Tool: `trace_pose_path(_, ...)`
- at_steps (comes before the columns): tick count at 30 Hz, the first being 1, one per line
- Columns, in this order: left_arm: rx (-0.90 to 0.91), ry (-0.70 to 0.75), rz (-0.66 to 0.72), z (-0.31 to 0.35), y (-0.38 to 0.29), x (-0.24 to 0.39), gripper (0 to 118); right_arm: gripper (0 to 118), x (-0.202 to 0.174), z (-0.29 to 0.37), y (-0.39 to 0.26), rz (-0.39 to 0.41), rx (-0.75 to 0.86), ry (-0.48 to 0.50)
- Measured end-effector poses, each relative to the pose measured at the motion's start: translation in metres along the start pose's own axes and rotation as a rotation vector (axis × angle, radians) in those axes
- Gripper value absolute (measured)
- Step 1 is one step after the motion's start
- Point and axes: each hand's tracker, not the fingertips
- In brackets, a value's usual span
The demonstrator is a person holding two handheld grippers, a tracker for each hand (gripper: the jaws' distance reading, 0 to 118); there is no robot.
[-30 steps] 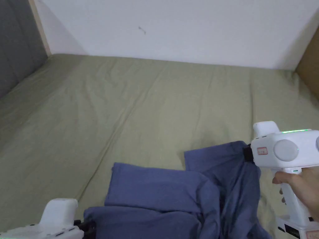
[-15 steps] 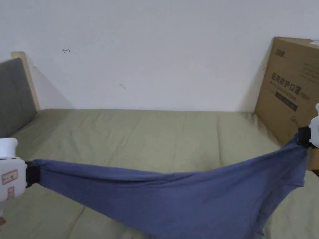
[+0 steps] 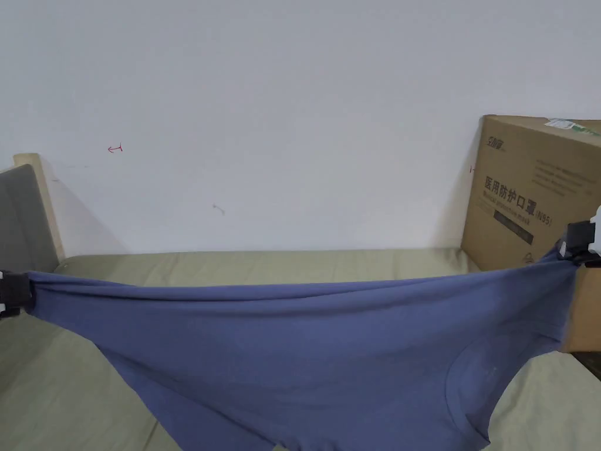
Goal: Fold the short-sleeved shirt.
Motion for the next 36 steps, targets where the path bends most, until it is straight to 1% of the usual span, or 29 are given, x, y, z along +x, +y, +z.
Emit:
trace_pose_path(5,0.027,0.016,0.032,-0.018,0.021,-0.009,7,4,-0.029,-0.022,0.024,0.018,0.008,0.012)
trace_pose_path(9,0.070,0.058,0.043,-0.037,0.039,-0.020,7,4,-0.054,-0.054,0.041,-0.002,0.003,0.055)
trace_pose_path(14,0.104,0.097,0.060,-0.071,0.064,-0.036,7,4,-0.091,-0.100,0.057,0.027,-0.003,0.070)
trace_pose_path(18,0.125,0.147,0.031,-0.097,0.085,-0.048,7,4,-0.117,-0.129,0.069,0.047,0.002,0.097)
trace_pose_path(22,0.177,0.157,0.073,-0.107,0.096,-0.063,7,4,-0.131,-0.145,0.071,0.045,0.016,0.125)
trace_pose_path(24,0.185,0.158,0.080,-0.110,0.093,-0.068,7,4,-0.132,-0.155,0.068,0.052,0.007,0.120)
trace_pose_path(27,0.150,0.181,0.056,-0.118,0.070,-0.064,7,4,-0.132,-0.175,0.045,0.071,-0.049,0.099)
trace_pose_path(29,0.109,0.200,0.053,-0.130,0.047,-0.066,7,4,-0.126,-0.196,0.019,0.071,-0.117,0.110)
trace_pose_path(31,0.044,0.200,0.076,-0.141,0.021,-0.071,7,4,-0.122,-0.212,-0.014,0.066,-0.193,0.114)
trace_pose_path(33,-0.022,0.196,0.089,-0.149,-0.007,-0.076,7,4,-0.117,-0.225,-0.053,0.077,-0.262,0.107)
trace_pose_path(36,-0.104,0.227,0.057,-0.143,-0.053,-0.072,7,4,-0.104,-0.241,-0.115,0.079,-0.386,0.086)
